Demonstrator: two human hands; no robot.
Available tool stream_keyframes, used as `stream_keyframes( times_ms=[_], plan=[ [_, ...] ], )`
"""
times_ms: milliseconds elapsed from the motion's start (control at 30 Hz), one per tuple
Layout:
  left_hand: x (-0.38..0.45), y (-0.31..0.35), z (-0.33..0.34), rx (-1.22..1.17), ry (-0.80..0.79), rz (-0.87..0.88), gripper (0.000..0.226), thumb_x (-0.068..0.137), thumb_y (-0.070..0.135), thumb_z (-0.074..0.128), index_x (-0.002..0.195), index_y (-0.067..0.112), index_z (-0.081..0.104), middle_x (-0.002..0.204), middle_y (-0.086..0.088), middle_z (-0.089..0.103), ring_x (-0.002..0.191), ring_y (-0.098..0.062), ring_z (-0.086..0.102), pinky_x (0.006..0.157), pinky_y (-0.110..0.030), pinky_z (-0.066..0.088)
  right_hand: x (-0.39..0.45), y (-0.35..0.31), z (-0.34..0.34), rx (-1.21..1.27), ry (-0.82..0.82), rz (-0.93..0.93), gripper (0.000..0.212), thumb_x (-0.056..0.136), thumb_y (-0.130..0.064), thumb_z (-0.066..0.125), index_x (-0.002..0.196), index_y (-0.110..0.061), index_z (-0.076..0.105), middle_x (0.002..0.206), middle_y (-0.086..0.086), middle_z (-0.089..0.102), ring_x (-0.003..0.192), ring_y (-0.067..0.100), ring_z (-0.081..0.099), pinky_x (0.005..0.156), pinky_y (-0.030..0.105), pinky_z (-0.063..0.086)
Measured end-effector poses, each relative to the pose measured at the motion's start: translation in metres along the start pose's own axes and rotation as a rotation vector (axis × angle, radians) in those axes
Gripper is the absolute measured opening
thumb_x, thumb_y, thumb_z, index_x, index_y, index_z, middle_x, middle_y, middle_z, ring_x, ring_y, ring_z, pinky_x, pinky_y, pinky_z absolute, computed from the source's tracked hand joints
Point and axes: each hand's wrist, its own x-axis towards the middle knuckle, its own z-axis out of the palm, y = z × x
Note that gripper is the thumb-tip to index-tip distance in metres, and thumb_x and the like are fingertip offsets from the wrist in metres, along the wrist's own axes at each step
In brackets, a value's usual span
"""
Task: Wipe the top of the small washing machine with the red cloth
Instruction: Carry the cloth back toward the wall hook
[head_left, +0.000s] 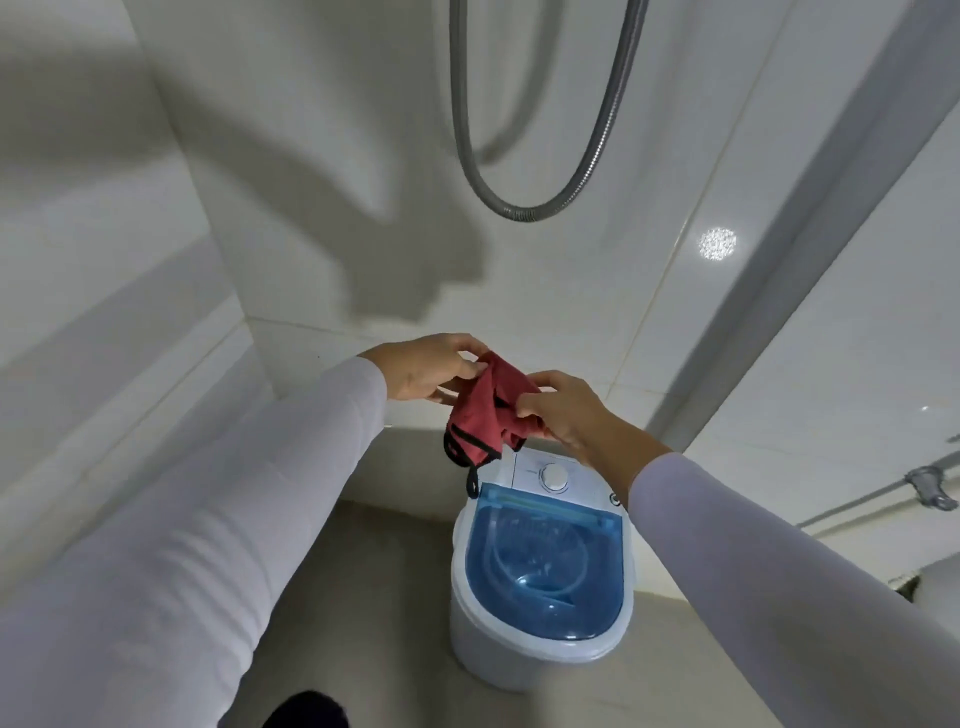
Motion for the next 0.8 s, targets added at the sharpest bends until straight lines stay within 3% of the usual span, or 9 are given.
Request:
stream_keyframes(
  times_ms=[100, 200, 300, 467, 633, 733, 800],
  plan=[
    [-0.047, 0.038, -0.041, -0.001, 0.003, -0.005, 0.023, 0.098, 0.010, 0.047, 0.103, 0.031, 0.053, 0.087, 0.001, 0.060, 0.079, -0.015, 0.059, 0.088, -0.034, 0.050, -0.036, -0.052, 0.014, -0.112, -0.039, -0.018, 0.032, 0.077, 0.005, 0.055, 0.106, -0.008, 0.059, 0.086, 0.011, 0.063, 0.071, 0.021, 0.062, 0.068, 0.028, 0.056],
    [-0.095, 0.080, -0.082, 0.018, 0.032, 0.007, 0.026, 0.096, 0.005, 0.044, 0.096, 0.030, 0.052, 0.083, 0.002, 0.059, 0.074, -0.016, 0.058, 0.078, -0.030, 0.049, -0.068, -0.109, 0.029, -0.177, -0.048, -0.059, 0.021, 0.078, -0.003, 0.055, 0.096, -0.012, 0.061, 0.087, 0.009, 0.060, 0.071, 0.021, 0.056, 0.073, 0.033, 0.050],
    [-0.141, 0.125, -0.118, 0.039, 0.099, 0.033, 0.031, 0.093, 0.001, 0.038, 0.081, 0.027, 0.053, 0.083, 0.003, 0.054, 0.070, -0.015, 0.053, 0.069, -0.027, 0.045, -0.093, -0.169, 0.046, -0.200, -0.058, -0.142, 0.023, 0.079, -0.009, 0.053, 0.099, -0.012, 0.063, 0.086, 0.007, 0.060, 0.078, 0.022, 0.055, 0.077, 0.036, 0.049],
    [-0.202, 0.188, -0.175, 0.019, 0.347, 0.083, 0.035, 0.089, 0.001, 0.038, 0.075, 0.021, 0.063, 0.086, 0.001, 0.057, 0.076, -0.016, 0.053, 0.076, -0.029, 0.047, -0.125, -0.271, 0.068, -0.151, -0.046, -0.303, 0.028, 0.082, -0.014, 0.054, 0.108, -0.022, 0.058, 0.093, 0.004, 0.061, 0.076, 0.019, 0.055, 0.069, 0.031, 0.046],
    [-0.238, 0.236, -0.218, -0.065, 0.500, 0.154, 0.018, 0.085, 0.010, 0.054, 0.072, 0.015, 0.065, 0.080, 0.000, 0.060, 0.073, -0.014, 0.056, 0.074, -0.025, 0.049, -0.139, -0.357, 0.078, -0.205, 0.003, -0.484, 0.029, 0.086, -0.014, 0.053, 0.112, -0.028, 0.053, 0.075, -0.004, 0.052, 0.056, 0.013, 0.045, 0.051, 0.023, 0.038],
    [-0.242, 0.250, -0.242, 0.125, 0.599, 0.223, 0.006, 0.084, 0.017, 0.065, 0.079, 0.017, 0.067, 0.081, 0.005, 0.064, 0.077, -0.009, 0.059, 0.077, -0.020, 0.049, -0.130, -0.396, 0.086, -0.211, 0.015, -0.576, 0.024, 0.086, -0.010, 0.053, 0.101, -0.028, 0.058, 0.068, -0.003, 0.050, 0.053, 0.013, 0.044, 0.046, 0.018, 0.039],
    [-0.236, 0.254, -0.257, 0.248, 0.698, 0.283, 0.010, 0.084, 0.013, 0.065, 0.085, 0.020, 0.071, 0.086, 0.011, 0.065, 0.083, -0.005, 0.059, 0.081, -0.018, 0.046, -0.117, -0.416, 0.094, -0.219, 0.034, -0.645, 0.024, 0.085, -0.007, 0.053, 0.092, -0.026, 0.066, 0.063, -0.005, 0.053, 0.054, 0.011, 0.045, 0.051, 0.018, 0.038]
  ],
)
